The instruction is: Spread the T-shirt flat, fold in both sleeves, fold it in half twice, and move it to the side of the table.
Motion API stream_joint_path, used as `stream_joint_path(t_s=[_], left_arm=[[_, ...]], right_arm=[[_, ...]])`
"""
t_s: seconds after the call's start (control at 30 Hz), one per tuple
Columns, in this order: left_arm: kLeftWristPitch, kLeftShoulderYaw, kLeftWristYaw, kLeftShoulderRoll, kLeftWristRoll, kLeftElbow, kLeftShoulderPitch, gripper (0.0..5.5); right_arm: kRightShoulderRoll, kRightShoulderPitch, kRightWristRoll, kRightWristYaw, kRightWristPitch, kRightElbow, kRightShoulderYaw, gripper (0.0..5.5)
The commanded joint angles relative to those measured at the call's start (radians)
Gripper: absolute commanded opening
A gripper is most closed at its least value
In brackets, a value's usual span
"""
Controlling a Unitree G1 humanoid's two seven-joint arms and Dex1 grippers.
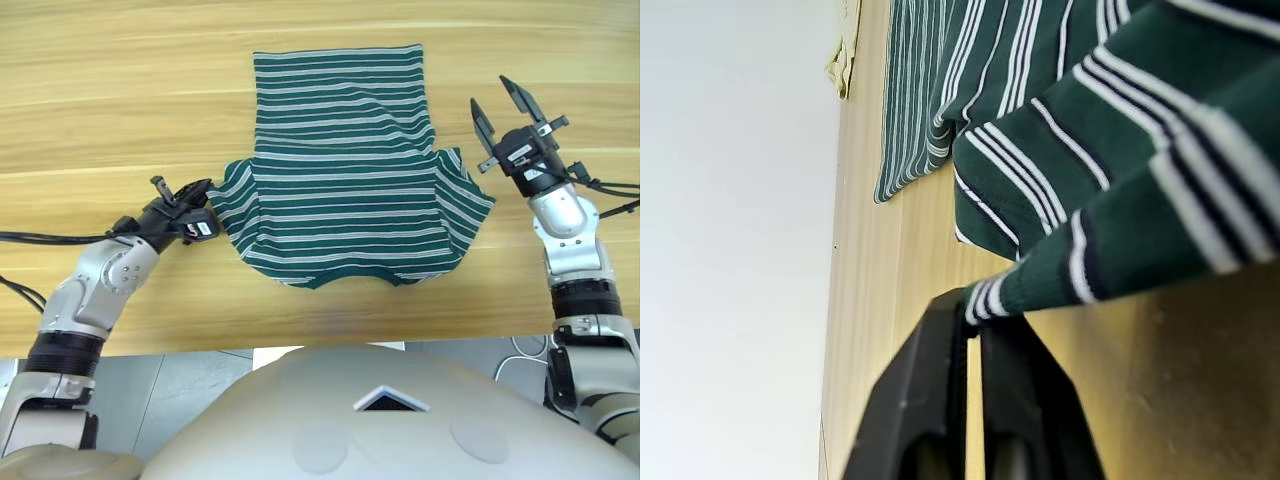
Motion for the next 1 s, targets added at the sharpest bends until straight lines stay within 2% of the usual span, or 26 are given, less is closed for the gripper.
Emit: stream_joint_path(t_s=[0.03, 0.27, 0.53, 0.8, 1.0], left_arm=[[0.021, -0.06, -0.047, -0.006, 0.03, 0.042, 0.063, 0.01], [-0.041, 0.004, 0.047, -0.071, -0.073, 0.004, 0.039, 0.01], [-0.09, 0.029, 0.13, -0.135, -0.067, -0.062, -0.03, 0.01], [-0.121, -0.004, 0.133, -0.144, -0.013, -0.036, -0.095, 0.01], [-0.184, -0.12, 0.103, -0.205, 0.024, 0.016, -0.178, 0.01]], right_arm=[[0.007, -0.004, -0.008, -0.003, 0.002, 0.002, 0.0, 2.01], [0.014, -0.02, -0.012, -0.012, -0.002, 0.026, 0.005, 2.01], [0.011, -0.026, -0.011, -0.02, -0.026, 0.071, 0.002, 2.01], [0.018, -0.042, -0.013, -0.031, -0.041, 0.107, 0.009, 2.01], [0.027, -0.051, -0.017, -0.036, -0.046, 0.116, 0.014, 2.01]])
